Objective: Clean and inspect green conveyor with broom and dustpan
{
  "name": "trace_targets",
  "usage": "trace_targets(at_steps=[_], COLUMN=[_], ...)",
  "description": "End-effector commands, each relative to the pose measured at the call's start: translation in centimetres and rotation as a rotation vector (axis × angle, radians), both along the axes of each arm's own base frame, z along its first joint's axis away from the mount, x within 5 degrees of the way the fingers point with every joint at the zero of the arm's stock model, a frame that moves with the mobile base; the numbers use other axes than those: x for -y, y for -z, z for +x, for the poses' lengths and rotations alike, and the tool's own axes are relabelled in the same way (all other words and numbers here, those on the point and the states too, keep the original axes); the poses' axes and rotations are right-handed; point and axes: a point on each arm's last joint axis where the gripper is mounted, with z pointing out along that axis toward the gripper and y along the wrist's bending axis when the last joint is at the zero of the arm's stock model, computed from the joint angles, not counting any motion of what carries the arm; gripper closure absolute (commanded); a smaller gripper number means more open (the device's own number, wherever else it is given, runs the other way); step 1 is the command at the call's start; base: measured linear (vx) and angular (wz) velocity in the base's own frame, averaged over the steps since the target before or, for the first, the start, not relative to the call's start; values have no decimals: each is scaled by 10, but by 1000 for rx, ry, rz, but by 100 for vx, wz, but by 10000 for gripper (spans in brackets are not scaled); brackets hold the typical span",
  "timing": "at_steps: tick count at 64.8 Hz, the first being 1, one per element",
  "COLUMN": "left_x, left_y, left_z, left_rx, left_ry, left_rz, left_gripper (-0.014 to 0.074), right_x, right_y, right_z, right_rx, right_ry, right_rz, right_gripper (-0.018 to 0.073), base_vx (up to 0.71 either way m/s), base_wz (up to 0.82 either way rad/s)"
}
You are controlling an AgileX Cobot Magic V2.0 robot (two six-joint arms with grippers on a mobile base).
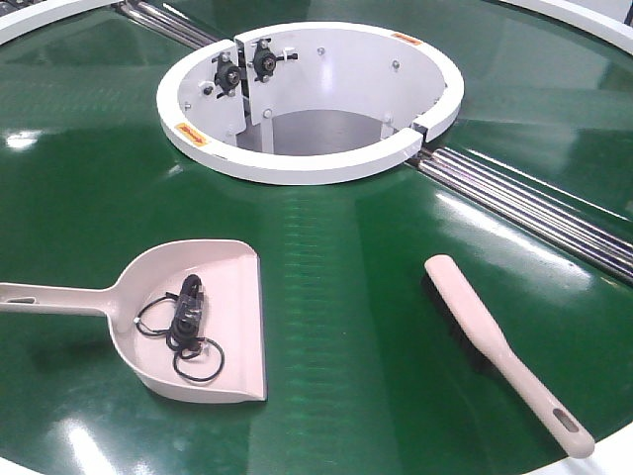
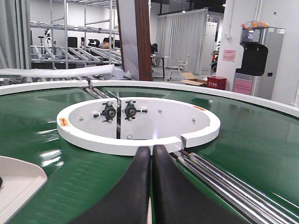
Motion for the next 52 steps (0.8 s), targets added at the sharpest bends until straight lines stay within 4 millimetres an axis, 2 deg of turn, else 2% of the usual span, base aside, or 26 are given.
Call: trace_targets(at_steps=[1,20,28,35,48,52], left_x=[1,1,0,-2,-4,-4], left_y=[-16,-16,-6,17,63,70], left_z=[1,1,1,-3,-12,-14], left_rx=[90,90,97,124,247,287], left_ry=[1,1,-2,-12,-30,-30], left_rz=[-43,-43,0,21,-46,-70], left_gripper=[604,604,604,603,603,603], right_x=[0,0,0,0,0,0], right_y=[-15,-15,-15,-15,-15,-15], right_z=[-1,-1,-1,-1,-1,-1], right_rx=[94,94,94,94,94,94], right_ry=[-1,-1,-1,-1,-1,-1], right_rz=[11,11,11,11,11,11], right_gripper=[568,568,568,568,568,568], base_vx=[0,0,0,0,0,0], base_wz=[0,0,0,0,0,0])
